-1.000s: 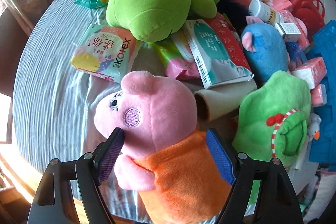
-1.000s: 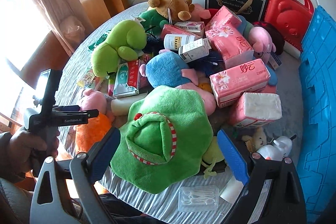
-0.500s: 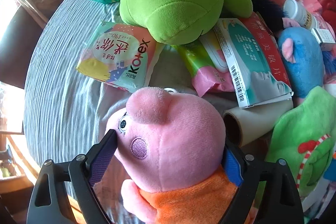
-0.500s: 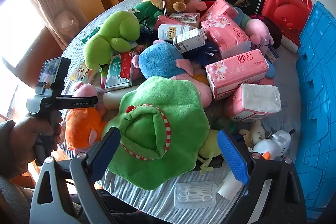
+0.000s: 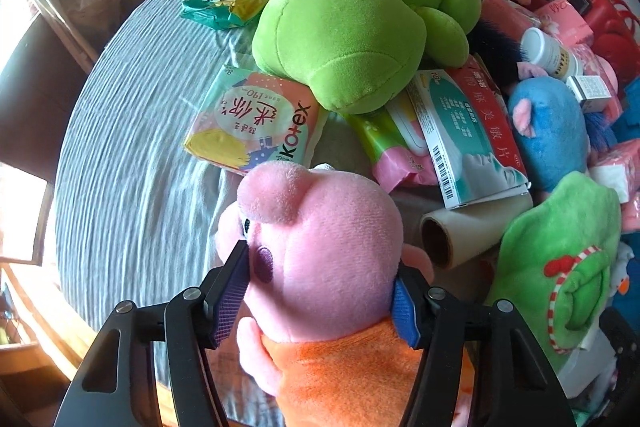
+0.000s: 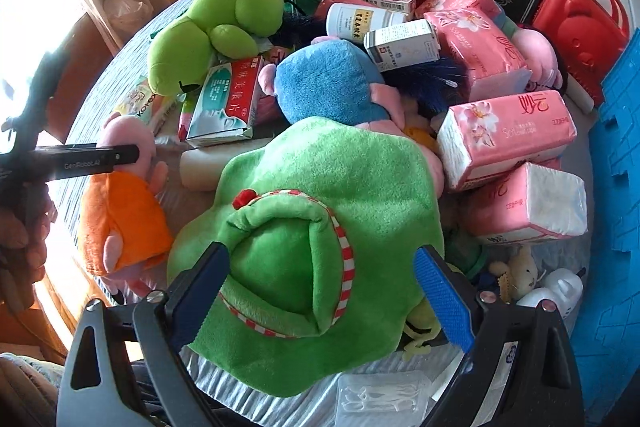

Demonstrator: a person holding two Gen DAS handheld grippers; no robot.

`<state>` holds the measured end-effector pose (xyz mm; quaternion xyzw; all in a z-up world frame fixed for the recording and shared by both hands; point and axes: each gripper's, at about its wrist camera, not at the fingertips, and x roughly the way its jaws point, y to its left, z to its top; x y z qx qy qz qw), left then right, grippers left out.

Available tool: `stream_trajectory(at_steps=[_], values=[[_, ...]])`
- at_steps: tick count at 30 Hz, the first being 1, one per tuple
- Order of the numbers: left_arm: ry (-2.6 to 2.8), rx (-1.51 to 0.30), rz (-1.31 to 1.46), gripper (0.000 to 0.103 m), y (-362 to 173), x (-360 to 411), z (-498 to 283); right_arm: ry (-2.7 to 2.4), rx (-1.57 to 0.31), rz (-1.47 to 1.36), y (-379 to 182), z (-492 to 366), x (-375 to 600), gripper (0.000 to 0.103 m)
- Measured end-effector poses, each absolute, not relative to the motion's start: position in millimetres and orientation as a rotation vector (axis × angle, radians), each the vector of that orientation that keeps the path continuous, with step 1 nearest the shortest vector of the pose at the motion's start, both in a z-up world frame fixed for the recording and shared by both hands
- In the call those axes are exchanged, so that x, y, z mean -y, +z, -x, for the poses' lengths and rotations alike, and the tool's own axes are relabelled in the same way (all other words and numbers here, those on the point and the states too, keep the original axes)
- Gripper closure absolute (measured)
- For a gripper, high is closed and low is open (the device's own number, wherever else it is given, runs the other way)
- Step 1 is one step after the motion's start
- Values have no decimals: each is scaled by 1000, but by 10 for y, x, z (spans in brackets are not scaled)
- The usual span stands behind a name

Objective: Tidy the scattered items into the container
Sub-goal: 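Grasp the pink pig plush with the left tool while the right tool grasps the green frog plush, then lift and carry the pink pig and green frog plush over the blue bin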

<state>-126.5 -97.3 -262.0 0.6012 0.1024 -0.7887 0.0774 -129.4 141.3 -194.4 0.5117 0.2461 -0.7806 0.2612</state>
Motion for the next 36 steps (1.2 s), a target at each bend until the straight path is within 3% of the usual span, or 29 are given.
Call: stream_trajectory(at_steps=[5,8,13,14,18,24,36], values=[[-2365,-316,-1802,41,-2534,1089,1207,-2079,-733,-1420,-2252,1317,-1259,8],[-2368,-326,-1805,41,-2521,1148,1232,-2080,-759,-1414,-2318,1304,-1216,1],[-2369,-340,-1794,41,-2501,1223,1230,-2079,-732,-1441,-2313,1340,-1235,5],[-2369,-349,-1795,41,-2496,1226,1227,-2080,-729,-1444,-2309,1343,-1247,10],[-2377,-360,-1785,41,-2457,1213,1218,-2104,-750,-1446,-2276,1366,-1314,49],[-2399,-371,-1767,41,-2454,1313,1253,-2131,-725,-1450,-2188,1394,-1411,85],[-2449,-383,-1698,41,-2252,1342,1274,-2164,-633,-1380,-1851,1288,-1454,92]])
